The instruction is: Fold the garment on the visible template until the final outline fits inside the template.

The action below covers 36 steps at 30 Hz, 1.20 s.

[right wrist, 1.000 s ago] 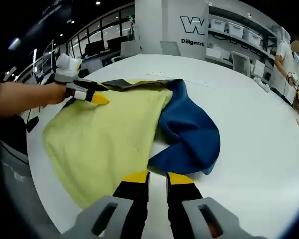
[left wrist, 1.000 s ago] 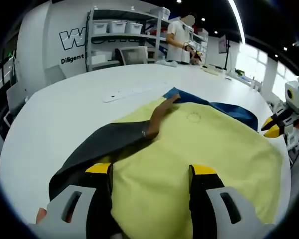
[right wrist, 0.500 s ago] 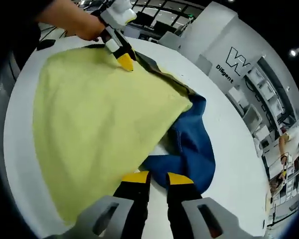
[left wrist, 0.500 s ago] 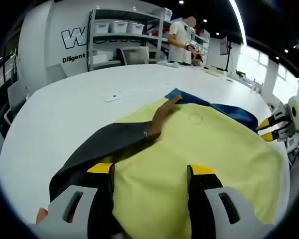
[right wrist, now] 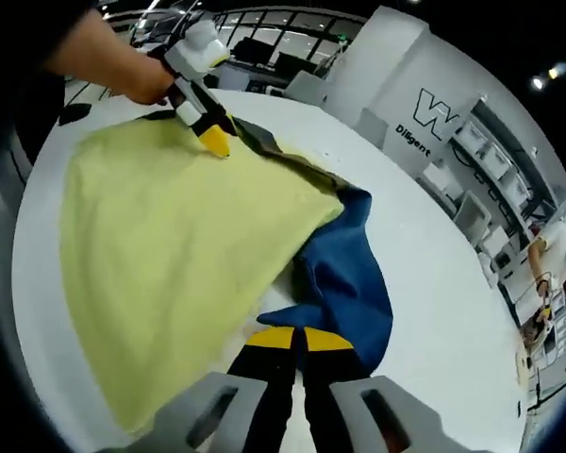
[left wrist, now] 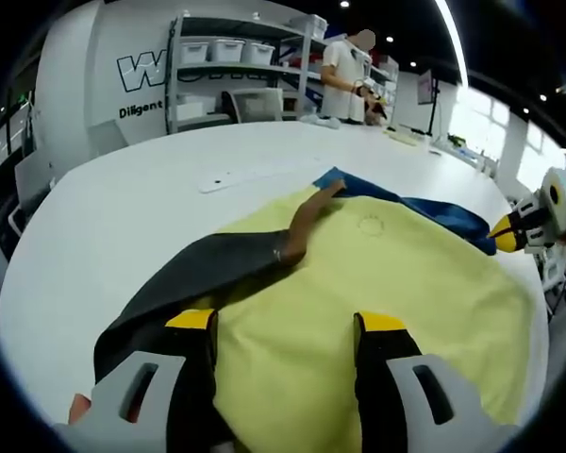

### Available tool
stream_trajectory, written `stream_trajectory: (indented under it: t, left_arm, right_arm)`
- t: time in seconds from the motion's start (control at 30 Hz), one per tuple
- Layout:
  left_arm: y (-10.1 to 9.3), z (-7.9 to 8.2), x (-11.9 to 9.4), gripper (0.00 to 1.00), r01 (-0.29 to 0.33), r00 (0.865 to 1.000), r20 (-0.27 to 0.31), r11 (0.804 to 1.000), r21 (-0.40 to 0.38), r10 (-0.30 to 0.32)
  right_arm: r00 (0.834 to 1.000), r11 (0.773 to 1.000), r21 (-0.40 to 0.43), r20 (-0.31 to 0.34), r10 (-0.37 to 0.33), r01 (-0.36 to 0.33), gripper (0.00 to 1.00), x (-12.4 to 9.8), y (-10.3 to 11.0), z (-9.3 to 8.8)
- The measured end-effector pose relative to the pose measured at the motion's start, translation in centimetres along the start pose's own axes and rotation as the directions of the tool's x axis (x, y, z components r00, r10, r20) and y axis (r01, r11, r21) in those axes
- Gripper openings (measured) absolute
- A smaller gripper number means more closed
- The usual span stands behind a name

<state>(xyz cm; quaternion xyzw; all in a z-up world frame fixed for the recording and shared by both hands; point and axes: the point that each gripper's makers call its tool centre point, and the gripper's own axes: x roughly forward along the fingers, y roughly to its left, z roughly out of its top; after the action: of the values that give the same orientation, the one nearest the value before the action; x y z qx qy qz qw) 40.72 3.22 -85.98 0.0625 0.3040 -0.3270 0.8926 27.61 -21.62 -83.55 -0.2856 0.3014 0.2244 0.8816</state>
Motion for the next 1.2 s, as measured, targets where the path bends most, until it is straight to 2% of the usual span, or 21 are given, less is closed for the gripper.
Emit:
stream_trajectory:
  t: [0.03, 0.4, 0.73, 1.0, 1.2]
  left_arm:
    - [0.0, 0.0, 0.0, 0.55, 0.001, 1.0, 0.0, 1.0, -0.001, -0.001]
    - [0.1, 0.0, -0.1, 0.54, 0.002, 1.0, -0.001, 1.0, -0.003, -0.002]
    - [0.1, 0.0, -0.1, 0.53, 0.004, 1.0, -0.002, 1.0, -0.001, -0.004]
    - [0.2, -0.1, -0.2, 0.52, 0.004, 1.0, -0.003, 1.0, 0.003, -0.004]
    - [0.3, -0.1, -0.2, 0.51, 0.004, 1.0, -0.003, 1.0, 0.008, -0.004]
  right_arm:
    - [1.0, 0.999, 0.033, -0.002, -0.006, 0.006, 0.0, -0.3, -0.5, -0.1]
    - [0.99, 0.988, 0.068, -0.048, -0.136, 0.139, 0.0, -2.3, -6.6, -2.1]
    - [0.978, 0.975, 0.098, -0.079, -0.195, 0.202, 0.0, -2.8, -10.0, -3.4]
    - [0.958, 0.953, 0.121, -0.117, -0.264, 0.277, 0.0, -3.4, -13.8, -4.8]
    - [0.947, 0.942, 0.135, -0.142, -0.289, 0.308, 0.0, -3.2, -15.7, -5.8]
